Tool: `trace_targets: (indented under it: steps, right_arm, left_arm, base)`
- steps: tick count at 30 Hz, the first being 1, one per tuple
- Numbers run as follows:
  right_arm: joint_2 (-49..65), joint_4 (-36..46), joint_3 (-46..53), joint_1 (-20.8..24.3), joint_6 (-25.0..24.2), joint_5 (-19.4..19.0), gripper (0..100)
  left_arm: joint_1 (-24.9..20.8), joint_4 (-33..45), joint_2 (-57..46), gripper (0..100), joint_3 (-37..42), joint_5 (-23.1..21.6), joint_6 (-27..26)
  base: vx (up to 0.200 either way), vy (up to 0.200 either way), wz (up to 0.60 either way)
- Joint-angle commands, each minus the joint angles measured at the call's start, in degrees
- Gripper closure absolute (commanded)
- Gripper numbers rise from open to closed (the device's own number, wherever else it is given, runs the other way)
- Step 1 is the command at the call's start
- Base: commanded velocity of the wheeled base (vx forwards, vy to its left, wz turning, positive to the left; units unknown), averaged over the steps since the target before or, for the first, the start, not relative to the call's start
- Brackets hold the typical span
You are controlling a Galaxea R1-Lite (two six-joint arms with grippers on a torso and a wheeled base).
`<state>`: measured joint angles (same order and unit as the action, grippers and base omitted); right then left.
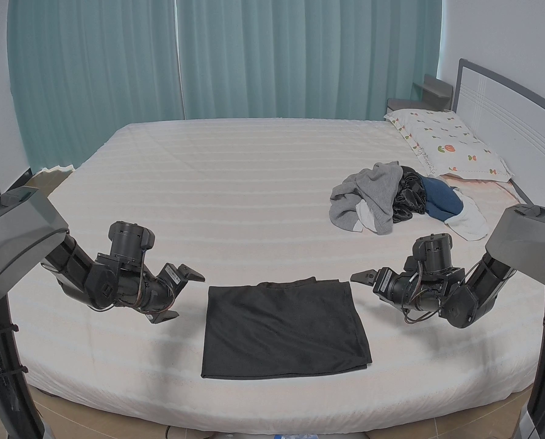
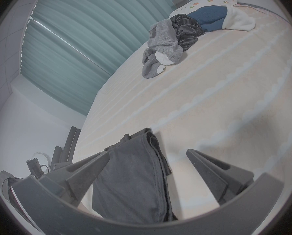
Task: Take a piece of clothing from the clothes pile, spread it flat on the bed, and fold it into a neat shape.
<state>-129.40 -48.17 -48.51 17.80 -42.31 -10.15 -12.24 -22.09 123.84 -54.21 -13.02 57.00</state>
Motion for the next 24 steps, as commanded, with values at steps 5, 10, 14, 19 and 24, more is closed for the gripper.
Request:
trace_targets:
  steps: [5, 10, 14, 19, 24]
  right_arm:
    - [-5.68, 0.0, -5.72, 2.77, 0.04, 0.31, 0]
    - [-7.88, 0.62, -9.33, 3.56, 0.21, 0.49, 0]
    - [-9.55, 1.41, -11.87, 3.3, 0.21, 0.4, 0]
    - [-11.49, 1.76, -14.25, 3.12, 0.13, 0.49, 100]
    - [-12.1, 1.76, -14.86, 3.03, 0.13, 0.57, 100]
  left_arm:
    - [-3.84, -0.41, 7.64, 0, -5.47, 7.13, -5.06]
    - [-3.84, -0.41, 8.96, 0, -7.84, 8.54, -5.06]
    - [-3.76, -0.41, 9.05, 0, -8.19, 8.54, -4.71]
    - [-3.76, -0.41, 8.87, 0, -8.1, 8.54, -4.27]
    - [-3.76, -0.41, 8.96, 0, -8.19, 8.63, -4.01]
  base:
    - [0.0, 0.0, 0.0]
    - [0.0, 0.0, 0.0]
    - [0.0, 0.0, 0.0]
    - [0.0, 0.0, 0.0]
    - [0.0, 0.0, 0.0]
